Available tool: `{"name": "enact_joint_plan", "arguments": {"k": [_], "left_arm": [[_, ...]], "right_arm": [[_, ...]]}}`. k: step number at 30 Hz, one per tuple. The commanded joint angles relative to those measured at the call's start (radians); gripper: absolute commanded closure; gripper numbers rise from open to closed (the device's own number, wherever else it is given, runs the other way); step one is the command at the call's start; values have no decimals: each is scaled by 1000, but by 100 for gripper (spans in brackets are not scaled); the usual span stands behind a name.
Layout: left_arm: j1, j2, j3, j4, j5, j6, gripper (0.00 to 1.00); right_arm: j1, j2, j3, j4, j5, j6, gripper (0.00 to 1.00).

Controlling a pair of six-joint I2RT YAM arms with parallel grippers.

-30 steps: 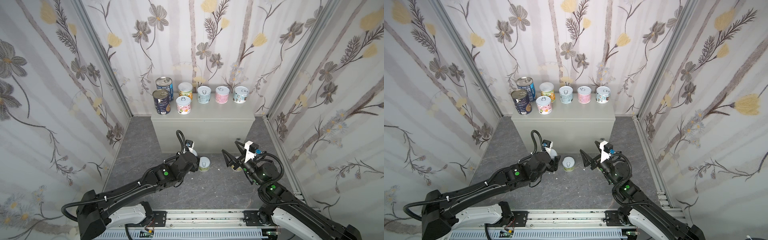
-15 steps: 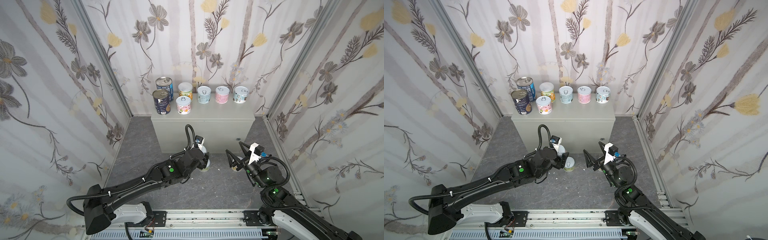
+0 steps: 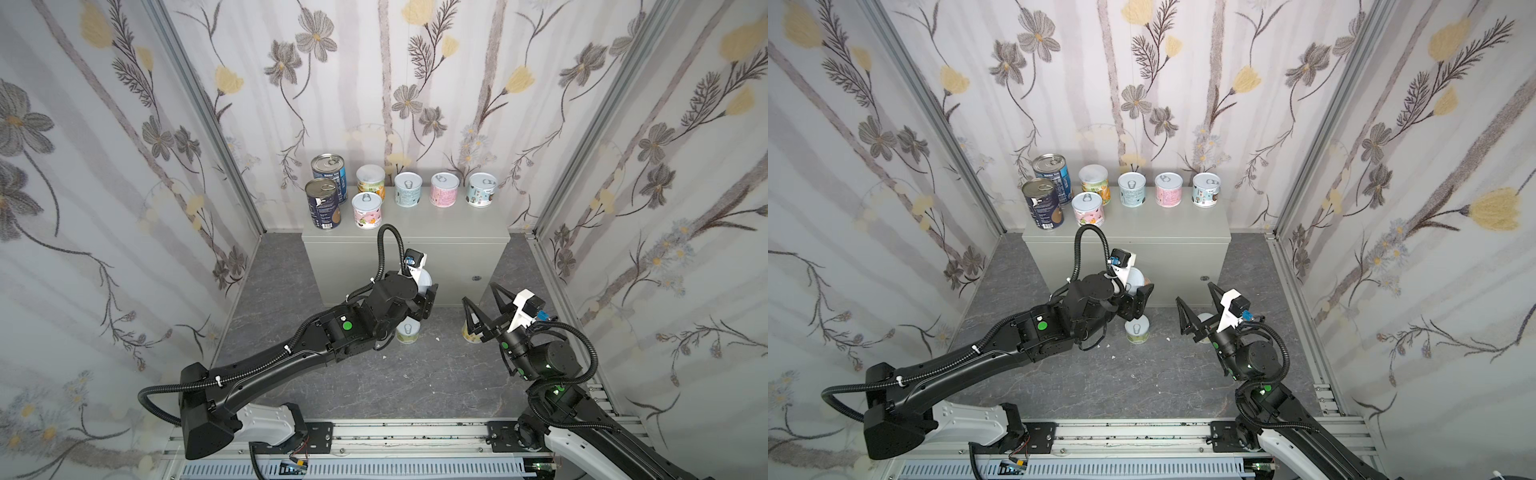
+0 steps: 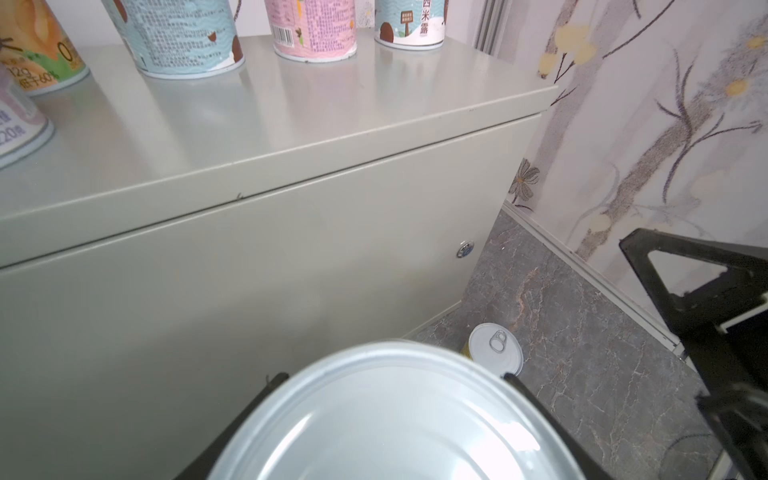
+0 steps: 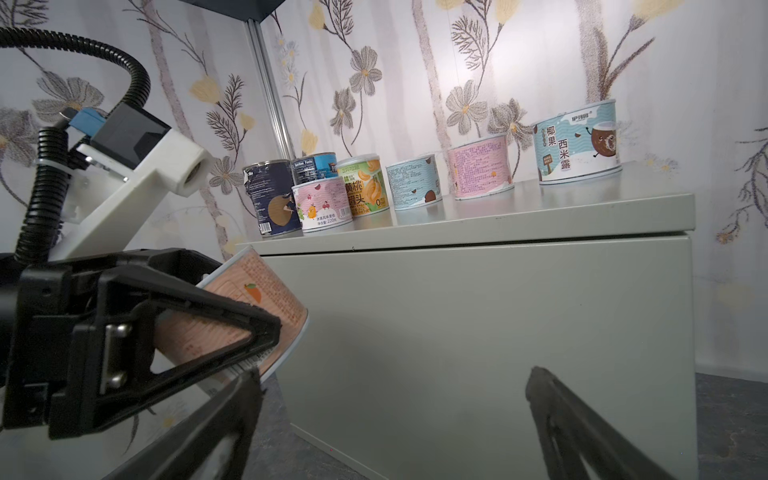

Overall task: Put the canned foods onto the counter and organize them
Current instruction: 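Lift the held can up toward the cabinet top with the left gripper, then carry the held can over the cabinet top near the light blue can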

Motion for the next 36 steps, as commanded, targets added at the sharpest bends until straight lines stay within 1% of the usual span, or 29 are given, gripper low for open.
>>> {"name": "enact_joint_plan", "arguments": {"k": [1,4,7,10,13,16,21,23,27,31,36], "left_arm": [[0,10,49,18,8,44,100],[-1,36,131,-43,33,64,100],[-1,78,233,-116,22,71,100],[-1,114,306,-150,-29,83,100],[1,154,369,-146,-100,107,100],[2,215,448,-159,-160,124,100],[11,322,583,-167,-289,154,100],[22,355,641,-179,-313,153,100],[43,430,775,-247,-317,142,100],[48,513,903,-324,-408,139,100],[61,596,1028,-384,-443,145,100]], "right_arm": [[1,-11,-5,15,23,-28,0],[1,-17,-8,22,33,-37,0],[1,-14,-8,28,28,-38,0],[0,-10,-8,40,22,-38,0],[0,-3,-8,54,18,-41,0],[0,10,0,58,7,-42,0],[0,14,5,50,28,-42,0],[1,9,2,49,42,-42,0],[-1,-2,-4,39,62,-45,0],[-1,-11,-5,20,65,-46,0],[-1,-11,-8,7,65,-45,0]]}}
